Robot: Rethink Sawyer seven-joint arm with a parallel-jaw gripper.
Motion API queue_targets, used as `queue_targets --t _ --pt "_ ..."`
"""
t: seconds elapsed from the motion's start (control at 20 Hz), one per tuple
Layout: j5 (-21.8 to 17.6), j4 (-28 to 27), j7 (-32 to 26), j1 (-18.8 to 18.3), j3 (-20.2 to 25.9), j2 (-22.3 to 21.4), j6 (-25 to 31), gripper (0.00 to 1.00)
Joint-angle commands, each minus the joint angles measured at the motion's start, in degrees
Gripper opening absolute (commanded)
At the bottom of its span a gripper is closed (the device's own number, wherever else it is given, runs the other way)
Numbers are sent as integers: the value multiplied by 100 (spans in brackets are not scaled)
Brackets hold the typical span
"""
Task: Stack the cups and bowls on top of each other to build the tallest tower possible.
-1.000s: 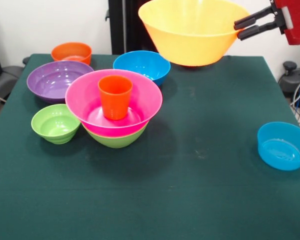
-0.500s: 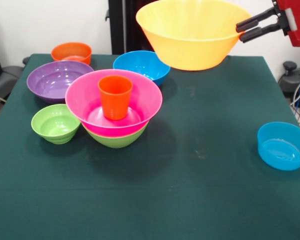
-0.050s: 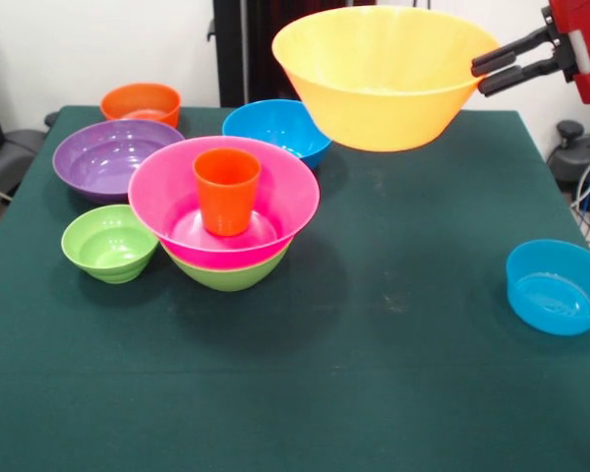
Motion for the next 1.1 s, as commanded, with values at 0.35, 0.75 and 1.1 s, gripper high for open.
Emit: queue_targets --t 0.35,0.75,1.1 --pt "-355 -3 -1453 -154 616 217 -129 0" --pt "-478 151 -1758 -120 640 116 -246 0" --pt "-498 96 -1811 -154 631 150 -286 0"
